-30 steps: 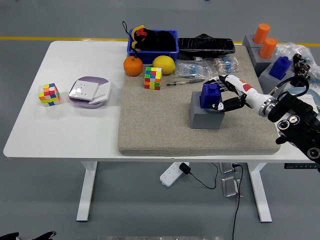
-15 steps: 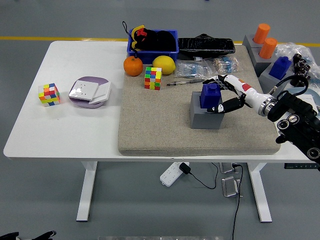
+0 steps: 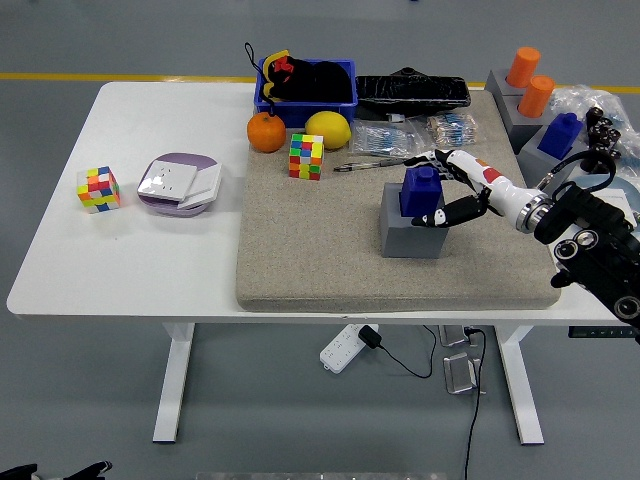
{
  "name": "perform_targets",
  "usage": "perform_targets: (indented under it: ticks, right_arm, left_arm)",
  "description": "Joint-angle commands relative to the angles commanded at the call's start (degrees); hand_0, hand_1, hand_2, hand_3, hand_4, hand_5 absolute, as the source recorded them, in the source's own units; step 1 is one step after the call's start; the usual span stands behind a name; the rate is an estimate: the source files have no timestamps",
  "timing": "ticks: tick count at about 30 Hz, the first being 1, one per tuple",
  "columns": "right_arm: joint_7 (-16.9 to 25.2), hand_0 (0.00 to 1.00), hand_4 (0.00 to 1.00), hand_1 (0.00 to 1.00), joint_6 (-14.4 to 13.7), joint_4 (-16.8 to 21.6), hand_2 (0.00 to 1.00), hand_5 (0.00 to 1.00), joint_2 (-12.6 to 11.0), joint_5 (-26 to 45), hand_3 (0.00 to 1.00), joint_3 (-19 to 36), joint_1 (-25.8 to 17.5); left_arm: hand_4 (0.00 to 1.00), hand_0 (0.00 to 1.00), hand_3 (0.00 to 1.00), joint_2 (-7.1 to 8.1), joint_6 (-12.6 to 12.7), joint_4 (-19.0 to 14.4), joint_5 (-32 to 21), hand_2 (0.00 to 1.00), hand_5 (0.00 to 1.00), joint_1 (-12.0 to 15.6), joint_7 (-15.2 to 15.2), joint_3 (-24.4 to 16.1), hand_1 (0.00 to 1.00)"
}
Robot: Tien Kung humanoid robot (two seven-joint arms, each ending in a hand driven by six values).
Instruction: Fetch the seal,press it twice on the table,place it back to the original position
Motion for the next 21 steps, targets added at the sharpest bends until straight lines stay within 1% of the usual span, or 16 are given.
perform_targets:
  ticks: [2, 3, 8, 9, 14, 15, 20, 21]
  right_arm:
    - [-0.21, 0.832, 0.998, 0.825, 0.39, 0.46, 0.791, 0.039, -0.06, -0.36, 0.801, 0.03, -0.01]
    - [-0.27, 0.875, 0.998, 0.856, 0.55, 0.62, 0.820, 0.058, -0.07, -0.45, 0.820, 0.04, -0.01]
    - [-0.41, 0.875, 0.998, 0.856, 1.15, 1.49, 0.820, 0.058, -0.10, -0.61, 0.820, 0.39, 0.06]
    - [-0.39, 0.915, 0.998, 0.894, 1.12, 1.58, 0.865, 0.130, -0.13, -0.55, 0.875, 0.40, 0.07]
    - [-0.33, 0.915, 0.998, 0.894, 0.81, 1.87, 0.865, 0.130, -0.16, -0.65, 0.875, 0.56, 0.09]
    - [-0.31, 0.933, 0.998, 0.905, 0.76, 1.85, 0.882, 0.171, -0.14, -0.68, 0.892, 0.54, 0.13]
    - [-0.40, 0.933, 0.998, 0.905, 0.94, 1.79, 0.882, 0.171, -0.21, -0.64, 0.892, 0.82, 0.13]
    - [-0.40, 0.948, 0.998, 0.918, 0.96, 1.79, 0.894, 0.214, -0.22, -0.60, 0.907, 0.88, 0.13]
  left_arm:
    - [0.683, 0.813, 0.801, 0.02, 0.00, -0.01, -0.13, 0.763, 0.421, 0.05, -0.02, 0.07, 0.785]
    - [0.683, 0.813, 0.801, 0.02, 0.00, -0.01, -0.13, 0.763, 0.423, 0.06, -0.02, 0.08, 0.785]
    - [0.683, 0.813, 0.801, 0.09, 0.01, -0.06, -0.22, 0.763, 0.423, 0.08, -0.06, 0.20, 0.785]
    - [0.684, 0.813, 0.801, 0.10, 0.01, -0.06, -0.20, 0.763, 0.423, 0.08, -0.05, 0.19, 0.785]
    - [0.684, 0.813, 0.801, 0.11, 0.00, -0.07, 0.17, 0.763, 0.423, 0.20, 0.10, -0.07, 0.785]
    - [0.684, 0.813, 0.801, 0.11, 0.01, -0.07, 0.16, 0.763, 0.423, 0.19, 0.10, -0.08, 0.785]
    - [0.684, 0.813, 0.801, 0.21, 0.02, -0.10, 0.46, 0.763, 0.423, 0.07, 0.14, -0.15, 0.785]
    - [0.683, 0.813, 0.801, 0.23, 0.02, -0.11, 0.52, 0.763, 0.421, 0.05, 0.15, -0.17, 0.786]
